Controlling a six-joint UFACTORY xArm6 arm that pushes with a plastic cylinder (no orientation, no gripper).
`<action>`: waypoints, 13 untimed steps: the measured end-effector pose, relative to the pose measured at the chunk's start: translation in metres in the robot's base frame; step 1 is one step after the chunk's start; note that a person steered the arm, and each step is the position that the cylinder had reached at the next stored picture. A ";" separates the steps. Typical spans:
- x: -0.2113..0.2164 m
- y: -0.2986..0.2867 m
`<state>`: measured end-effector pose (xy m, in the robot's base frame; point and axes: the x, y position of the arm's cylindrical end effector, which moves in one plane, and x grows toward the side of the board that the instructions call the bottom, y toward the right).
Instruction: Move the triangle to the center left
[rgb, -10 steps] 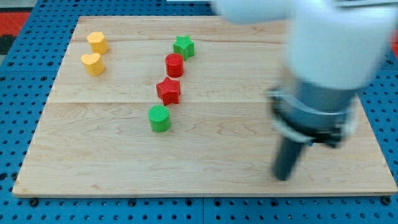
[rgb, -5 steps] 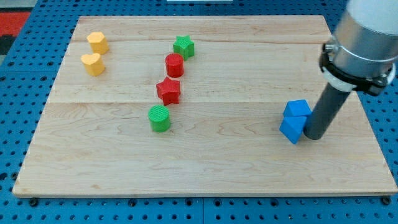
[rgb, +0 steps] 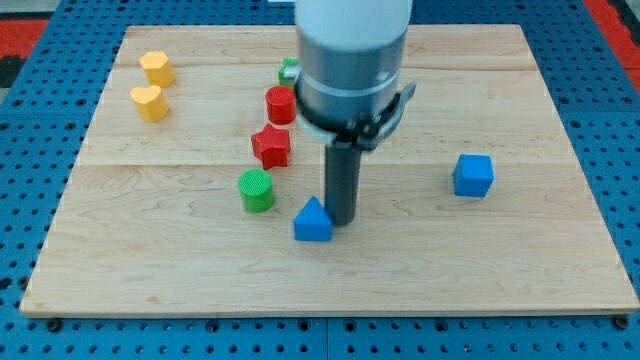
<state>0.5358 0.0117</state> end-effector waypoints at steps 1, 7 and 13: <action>0.001 0.000; -0.045 -0.199; -0.100 -0.241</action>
<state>0.4361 -0.2298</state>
